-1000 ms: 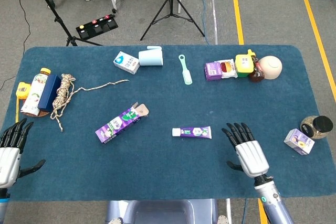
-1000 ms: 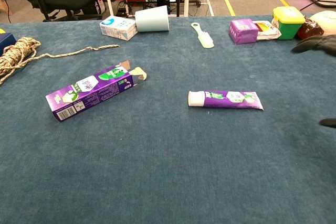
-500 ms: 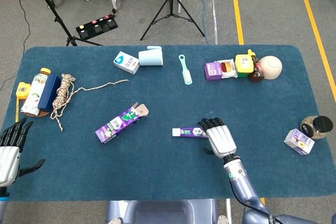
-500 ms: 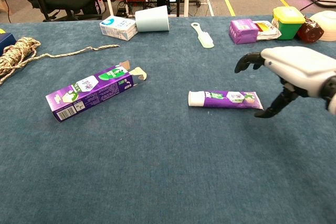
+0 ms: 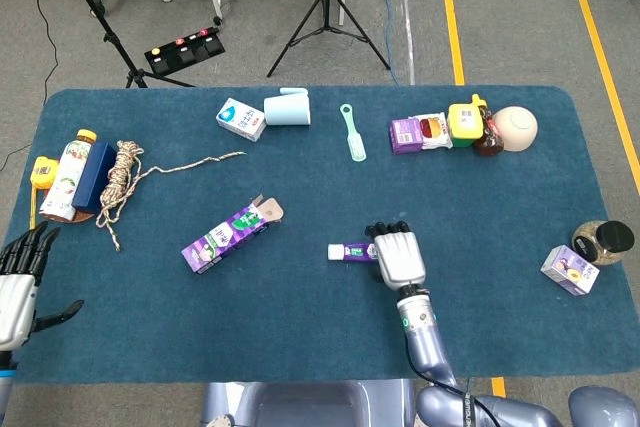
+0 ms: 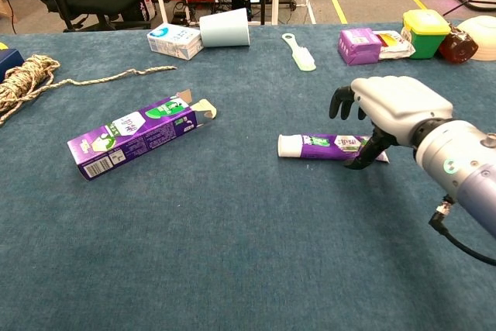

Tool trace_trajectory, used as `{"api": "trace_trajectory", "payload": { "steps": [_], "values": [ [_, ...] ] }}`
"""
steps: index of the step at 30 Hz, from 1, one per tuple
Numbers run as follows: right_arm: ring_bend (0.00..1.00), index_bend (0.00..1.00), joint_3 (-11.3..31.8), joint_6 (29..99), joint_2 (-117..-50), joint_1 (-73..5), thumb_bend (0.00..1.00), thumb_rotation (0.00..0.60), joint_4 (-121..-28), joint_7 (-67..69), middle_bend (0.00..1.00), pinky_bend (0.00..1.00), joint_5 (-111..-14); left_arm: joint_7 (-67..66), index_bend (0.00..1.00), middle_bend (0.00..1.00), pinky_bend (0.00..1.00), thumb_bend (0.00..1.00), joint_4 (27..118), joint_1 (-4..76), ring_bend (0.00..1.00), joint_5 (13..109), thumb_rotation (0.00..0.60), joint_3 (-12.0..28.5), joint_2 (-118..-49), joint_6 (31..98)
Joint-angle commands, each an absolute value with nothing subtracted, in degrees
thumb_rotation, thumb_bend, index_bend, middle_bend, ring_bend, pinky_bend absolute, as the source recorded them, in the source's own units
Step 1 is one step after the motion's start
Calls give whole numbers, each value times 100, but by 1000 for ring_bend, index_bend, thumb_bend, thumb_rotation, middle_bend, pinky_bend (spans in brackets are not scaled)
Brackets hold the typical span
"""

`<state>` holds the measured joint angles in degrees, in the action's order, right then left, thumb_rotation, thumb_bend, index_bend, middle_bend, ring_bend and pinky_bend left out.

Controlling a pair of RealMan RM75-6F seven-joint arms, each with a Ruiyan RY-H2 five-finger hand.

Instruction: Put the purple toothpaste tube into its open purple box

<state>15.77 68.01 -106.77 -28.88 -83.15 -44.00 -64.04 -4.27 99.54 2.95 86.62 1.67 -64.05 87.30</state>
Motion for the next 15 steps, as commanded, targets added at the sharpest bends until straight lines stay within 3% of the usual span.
{"api": "trace_trajectory", "payload": {
  "steps": [1, 15],
  "values": [
    [375, 336, 1604, 6829, -10796, -2996, 188, 600, -8136, -4515, 354, 260, -6316, -417, 0, 0, 73, 54, 9959, 297, 0, 8659, 600, 164, -6393, 8721],
    [425, 372, 1627, 6738, -10898, -3214, 242, 600, -7705, -4409, 410, 304, -6095, -437, 0, 0, 73, 54, 9986, 305, 0, 8597, 600, 187, -6387, 8693]
  ]
}}
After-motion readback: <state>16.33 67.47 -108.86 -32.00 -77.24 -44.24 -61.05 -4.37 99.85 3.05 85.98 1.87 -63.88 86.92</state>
